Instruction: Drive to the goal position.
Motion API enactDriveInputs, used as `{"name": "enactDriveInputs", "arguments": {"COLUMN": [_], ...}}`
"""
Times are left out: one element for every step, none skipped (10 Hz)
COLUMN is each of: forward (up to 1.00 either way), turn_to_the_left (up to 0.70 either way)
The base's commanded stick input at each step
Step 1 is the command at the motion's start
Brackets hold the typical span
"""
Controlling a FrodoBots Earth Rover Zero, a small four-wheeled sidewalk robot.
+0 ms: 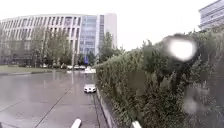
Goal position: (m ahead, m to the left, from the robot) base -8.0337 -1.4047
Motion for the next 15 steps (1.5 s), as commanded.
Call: {"name": "enactDriveInputs", "arguments": {"forward": [0.04,0.04,0.04,0.04,0.04,0.04,0.04,0.04,0.04,0.04,0.04,0.04,0.04,0.04,0.04], "turn_to_the_left": [0.0,0.0,0.0,0.0,0.0,0.0,0.0,0.0,0.0,0.0,0.0,0.0,0.0,0.0,0.0]}}
